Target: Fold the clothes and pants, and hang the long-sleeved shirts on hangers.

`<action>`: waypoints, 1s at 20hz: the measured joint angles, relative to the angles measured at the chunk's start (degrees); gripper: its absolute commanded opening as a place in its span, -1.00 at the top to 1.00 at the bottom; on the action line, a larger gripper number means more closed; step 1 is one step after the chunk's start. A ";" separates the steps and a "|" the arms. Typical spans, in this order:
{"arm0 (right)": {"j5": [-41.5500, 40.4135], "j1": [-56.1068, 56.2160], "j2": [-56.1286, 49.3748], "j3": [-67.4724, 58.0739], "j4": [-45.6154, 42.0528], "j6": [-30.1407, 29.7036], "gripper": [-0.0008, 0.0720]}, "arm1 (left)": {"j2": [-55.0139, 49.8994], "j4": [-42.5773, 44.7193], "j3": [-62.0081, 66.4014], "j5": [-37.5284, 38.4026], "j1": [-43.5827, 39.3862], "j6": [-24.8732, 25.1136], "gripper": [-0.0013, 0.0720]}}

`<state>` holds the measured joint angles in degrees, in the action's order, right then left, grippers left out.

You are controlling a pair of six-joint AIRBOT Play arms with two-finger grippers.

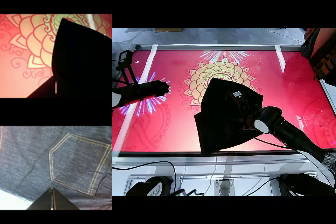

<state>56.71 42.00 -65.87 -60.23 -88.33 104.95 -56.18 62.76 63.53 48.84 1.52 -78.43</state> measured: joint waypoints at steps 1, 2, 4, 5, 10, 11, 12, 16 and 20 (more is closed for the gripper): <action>0.00 -0.02 0.00 0.00 0.00 0.00 0.89 | 0.00 -0.02 -0.02 -0.02 0.00 -0.02 0.94; 0.00 -0.02 0.00 0.00 0.00 0.00 0.89 | -0.02 -0.02 -0.11 -0.02 0.00 0.00 0.94; -0.09 -0.02 0.00 0.00 0.00 0.00 0.89 | -0.13 -0.04 -0.20 -0.02 0.00 0.00 0.94; -0.28 -0.02 0.00 0.00 0.00 0.00 0.89 | -0.17 -0.09 -0.20 -0.02 0.00 0.00 0.94; -0.70 -0.02 0.00 0.00 0.00 0.00 0.89 | -0.28 -0.20 -0.24 -0.02 0.00 -0.02 0.94; -0.72 -0.02 0.00 0.00 0.00 0.00 0.89 | -0.28 -0.22 -0.24 -0.02 0.00 0.00 0.93; -0.76 -0.02 0.00 0.00 0.00 0.00 0.89 | -0.28 -0.20 -0.24 -0.02 0.00 0.00 0.94; -2.14 0.00 0.13 -0.26 -0.31 -0.52 0.88 | -0.28 -0.24 -0.24 -0.15 -0.07 -0.02 0.94; 2.64 -2.01 0.96 -3.37 -6.16 -7.52 0.88 | -0.15 -0.35 -0.24 -0.90 -0.07 -0.20 0.94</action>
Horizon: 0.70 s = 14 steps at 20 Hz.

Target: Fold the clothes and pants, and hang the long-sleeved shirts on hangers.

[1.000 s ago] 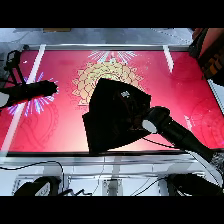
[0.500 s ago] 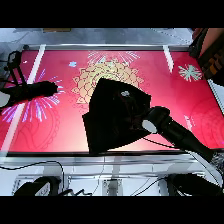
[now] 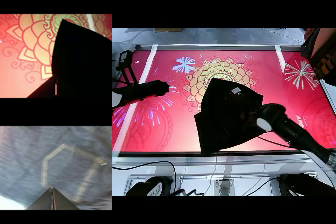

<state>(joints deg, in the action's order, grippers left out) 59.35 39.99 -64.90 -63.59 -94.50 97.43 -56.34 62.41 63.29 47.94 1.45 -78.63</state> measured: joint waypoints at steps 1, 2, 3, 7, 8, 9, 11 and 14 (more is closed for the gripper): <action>2.73 -1.97 0.52 -1.16 -3.21 -2.14 0.89 | 0.04 -0.11 0.00 0.00 0.00 -0.02 0.93; 4.96 -4.66 1.29 -2.14 -6.47 -4.00 0.89 | 0.17 -0.57 0.00 0.02 0.00 0.00 0.94; 6.84 -7.91 2.14 -2.78 -9.09 -5.44 0.89 | 0.46 -1.51 0.00 0.04 0.00 -0.02 0.94; 10.47 -28.70 5.57 -3.80 -13.70 -10.36 0.89 | 2.14 -4.28 0.00 1.49 0.00 0.00 0.93; 10.75 -35.10 6.10 -3.39 -11.74 -12.00 0.89 | 2.58 -4.50 0.00 2.21 0.00 0.00 0.94; 10.82 -40.81 6.40 -2.58 -8.66 -14.01 0.89 | 2.97 -4.72 0.00 3.32 0.00 0.35 0.94; 10.14 -50.90 6.69 0.37 1.60 -20.09 0.89 | 3.45 -4.92 0.00 6.78 -0.04 2.08 0.94; 9.11 -59.49 5.33 6.78 14.86 -28.63 0.47 | 3.85 -0.59 -0.20 13.55 -0.04 3.63 0.94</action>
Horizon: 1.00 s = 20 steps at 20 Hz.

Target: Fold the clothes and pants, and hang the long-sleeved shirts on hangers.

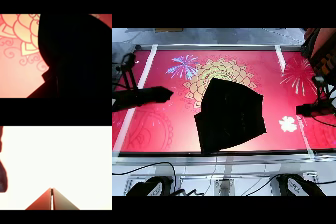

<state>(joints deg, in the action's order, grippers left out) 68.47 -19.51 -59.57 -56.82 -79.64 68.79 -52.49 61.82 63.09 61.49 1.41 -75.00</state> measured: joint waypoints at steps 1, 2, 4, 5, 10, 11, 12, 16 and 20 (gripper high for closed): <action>-0.24 -1.38 -0.90 1.97 2.45 -1.44 0.27 | 0.07 3.10 -0.46 1.77 0.00 -0.31 0.94; -0.39 -2.43 -2.14 3.87 4.57 -2.47 0.27 | 0.20 6.08 -1.16 2.93 0.00 -1.36 0.94; 0.44 -3.72 -4.79 6.38 7.72 -3.67 0.08 | 0.85 9.94 -4.07 4.11 0.00 -2.73 0.86; 1.01 -4.09 -6.10 7.13 9.22 -4.11 -0.03 | 1.64 10.16 -6.51 3.89 -0.09 -2.80 0.38; 3.67 -4.90 -13.16 8.81 19.23 -5.97 -0.47 | 5.97 6.14 -21.29 -0.96 -0.42 -2.36 -0.66; 3.93 -4.92 -14.60 8.92 20.83 -6.25 -0.46 | 6.36 4.79 -23.78 -1.60 -0.42 -2.32 -0.66; 4.07 -4.98 -16.17 8.98 22.36 -6.45 -0.46 | 6.62 3.41 -25.90 -1.99 -0.44 -2.29 -0.66; 5.18 -4.04 -22.53 9.16 25.55 -7.72 -0.40 | 7.10 -0.74 -30.62 -3.04 -1.03 -2.14 -0.66; 5.60 0.26 -27.28 9.11 27.45 -10.69 -0.21 | 7.23 -2.99 -32.92 -3.32 -2.38 -2.14 -0.66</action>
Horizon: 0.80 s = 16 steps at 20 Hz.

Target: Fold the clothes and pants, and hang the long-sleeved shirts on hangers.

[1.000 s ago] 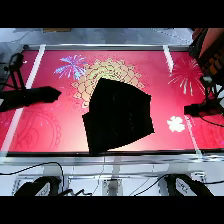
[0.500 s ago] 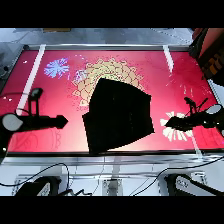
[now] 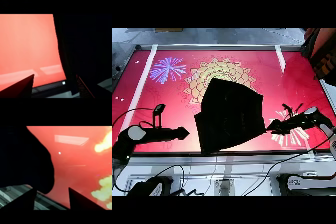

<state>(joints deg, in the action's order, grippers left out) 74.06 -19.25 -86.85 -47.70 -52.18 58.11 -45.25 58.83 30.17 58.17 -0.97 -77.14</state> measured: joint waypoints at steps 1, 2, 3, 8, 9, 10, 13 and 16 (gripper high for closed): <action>-0.31 1.09 -0.70 0.04 0.96 -0.59 -0.10 | 0.00 -0.28 -0.63 -0.09 -0.20 0.00 -0.66; -0.98 1.88 -1.14 0.04 1.46 -1.09 -0.04 | 0.00 -0.44 -1.31 -0.07 -0.35 0.00 -0.65; -1.64 2.45 -1.53 0.04 2.21 -1.42 -0.04 | 0.00 -0.63 -2.12 -0.13 -0.48 0.00 -0.66; -3.74 3.89 -2.34 0.02 4.59 -2.47 0.36 | 0.02 -2.49 -7.54 -0.83 -0.72 -0.48 -0.66; -4.07 3.98 -2.38 0.07 4.61 -2.54 0.50 | 0.02 -3.58 -8.72 -1.49 -0.72 -0.66 -0.65; -4.28 4.09 -2.45 0.07 4.63 -2.64 0.65 | 0.02 -4.76 -9.81 -2.38 -0.72 -0.68 -0.66; -4.31 4.20 -2.49 0.07 5.03 -2.71 0.89 | 0.02 -8.68 -12.87 -5.81 -0.76 -0.72 -0.66; -3.96 4.24 -2.49 0.07 5.40 -2.78 0.89 | -0.66 -11.13 -14.71 -8.66 -0.96 -0.85 -0.66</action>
<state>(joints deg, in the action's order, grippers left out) 70.11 -15.00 -89.34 -47.64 -46.78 55.33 -45.91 47.70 15.46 49.52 -1.93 -78.00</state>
